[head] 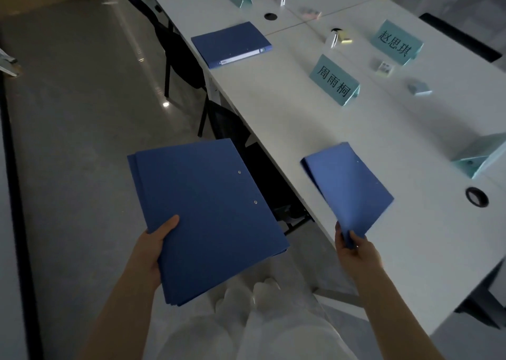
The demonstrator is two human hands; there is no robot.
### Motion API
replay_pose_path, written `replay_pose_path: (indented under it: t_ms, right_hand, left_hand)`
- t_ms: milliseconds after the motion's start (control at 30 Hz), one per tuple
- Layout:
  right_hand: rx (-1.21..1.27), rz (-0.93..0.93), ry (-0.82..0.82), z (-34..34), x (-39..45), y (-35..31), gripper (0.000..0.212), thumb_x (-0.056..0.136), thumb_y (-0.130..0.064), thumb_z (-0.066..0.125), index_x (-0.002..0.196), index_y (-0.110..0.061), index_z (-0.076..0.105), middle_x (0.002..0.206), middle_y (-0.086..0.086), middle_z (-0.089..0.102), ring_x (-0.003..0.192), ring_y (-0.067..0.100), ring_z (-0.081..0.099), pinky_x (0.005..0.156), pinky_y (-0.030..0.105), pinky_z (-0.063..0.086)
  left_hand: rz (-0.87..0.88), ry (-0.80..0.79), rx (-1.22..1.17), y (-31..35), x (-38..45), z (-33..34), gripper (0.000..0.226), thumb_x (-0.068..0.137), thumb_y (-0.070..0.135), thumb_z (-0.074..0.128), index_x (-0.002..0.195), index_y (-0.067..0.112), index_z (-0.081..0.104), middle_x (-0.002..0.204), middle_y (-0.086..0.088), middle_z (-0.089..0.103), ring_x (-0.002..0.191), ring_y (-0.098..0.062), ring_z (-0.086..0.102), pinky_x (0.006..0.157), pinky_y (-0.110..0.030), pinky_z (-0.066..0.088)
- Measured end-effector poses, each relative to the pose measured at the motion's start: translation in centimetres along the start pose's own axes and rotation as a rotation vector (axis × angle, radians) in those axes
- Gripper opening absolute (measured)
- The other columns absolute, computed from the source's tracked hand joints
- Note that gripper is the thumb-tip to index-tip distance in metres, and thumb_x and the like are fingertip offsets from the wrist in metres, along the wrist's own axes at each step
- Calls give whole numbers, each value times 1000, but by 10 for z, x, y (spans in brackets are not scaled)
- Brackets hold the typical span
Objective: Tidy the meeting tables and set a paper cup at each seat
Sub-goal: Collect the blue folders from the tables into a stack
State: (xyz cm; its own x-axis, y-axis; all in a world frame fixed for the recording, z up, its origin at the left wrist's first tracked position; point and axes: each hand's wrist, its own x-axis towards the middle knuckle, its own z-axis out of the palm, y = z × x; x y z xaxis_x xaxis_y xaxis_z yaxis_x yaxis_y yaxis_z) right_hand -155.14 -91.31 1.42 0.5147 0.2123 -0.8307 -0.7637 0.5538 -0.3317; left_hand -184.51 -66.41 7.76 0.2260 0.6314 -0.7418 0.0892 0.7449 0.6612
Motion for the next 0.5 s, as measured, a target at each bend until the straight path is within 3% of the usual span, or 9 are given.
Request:
replay_pose_path:
  t_ms: [33,100,133,167,200,233,300,367,500]
  right_hand:
    - [6,25,-42,2,-4,2,58,75,12,65,127,-12,57,120,9,63,97,26,63,62,31,60]
    - [-56,49,-165,6,-10,5,97,29,12,89,119,-12,62,117,9,64,99,24,63,57,27,58]
    - [-119,53,-217,8,-13,7,102,16,7,92,113,-12,66,113,8,66,99,24,62,57,26,58]
    - [-193,62,-263,12,-18,10,90,21,3,94,106,-14,70,110,6,68,99,22,62,57,25,58]
    - [-250,68,-291,17,-23,14,67,40,1,91,103,-15,73,107,4,71,96,20,64,57,23,58]
    - [-299,72,-314,23,-30,17,44,64,1,79,105,-15,73,104,3,72,92,18,67,56,21,57]
    - [-414,77,-407,36,-41,27,33,91,1,48,114,-14,66,100,2,71,75,13,71,50,20,54]
    - [-579,86,-521,49,-53,37,34,94,3,42,117,-14,60,96,3,71,69,13,70,48,22,52]
    - [-875,101,-671,70,-71,66,35,91,4,47,118,-15,60,107,3,73,88,22,72,62,33,60]
  left_hand:
    - [-1,0,-5,0,0,-2,41,82,30,75,120,16,64,112,-9,72,98,-37,68,77,-51,56]
    - [1,-3,-9,1,0,-5,43,82,31,75,120,16,64,113,-9,72,98,-36,68,77,-50,56]
    - [4,-6,-13,2,-1,-7,42,82,31,74,120,16,64,112,-9,72,98,-36,69,76,-49,56]
    - [6,-6,-20,4,-2,-9,42,82,31,74,120,16,64,111,-9,73,98,-35,69,75,-48,56]
    - [8,-7,-26,5,-2,-11,42,82,31,74,121,16,64,111,-8,73,97,-35,69,74,-48,57]
    - [11,-8,-32,7,-3,-13,43,82,32,74,121,16,64,110,-8,73,98,-35,69,74,-48,57]
    - [21,-4,-44,9,-5,-20,43,82,33,74,121,16,64,110,-8,73,97,-35,69,74,-48,57]
    - [27,8,-43,12,-6,-27,45,81,35,75,121,16,64,112,-9,73,98,-35,69,76,-49,57]
    - [40,51,-63,18,-11,-45,51,80,41,74,122,13,63,113,-11,72,98,-35,69,77,-49,56]
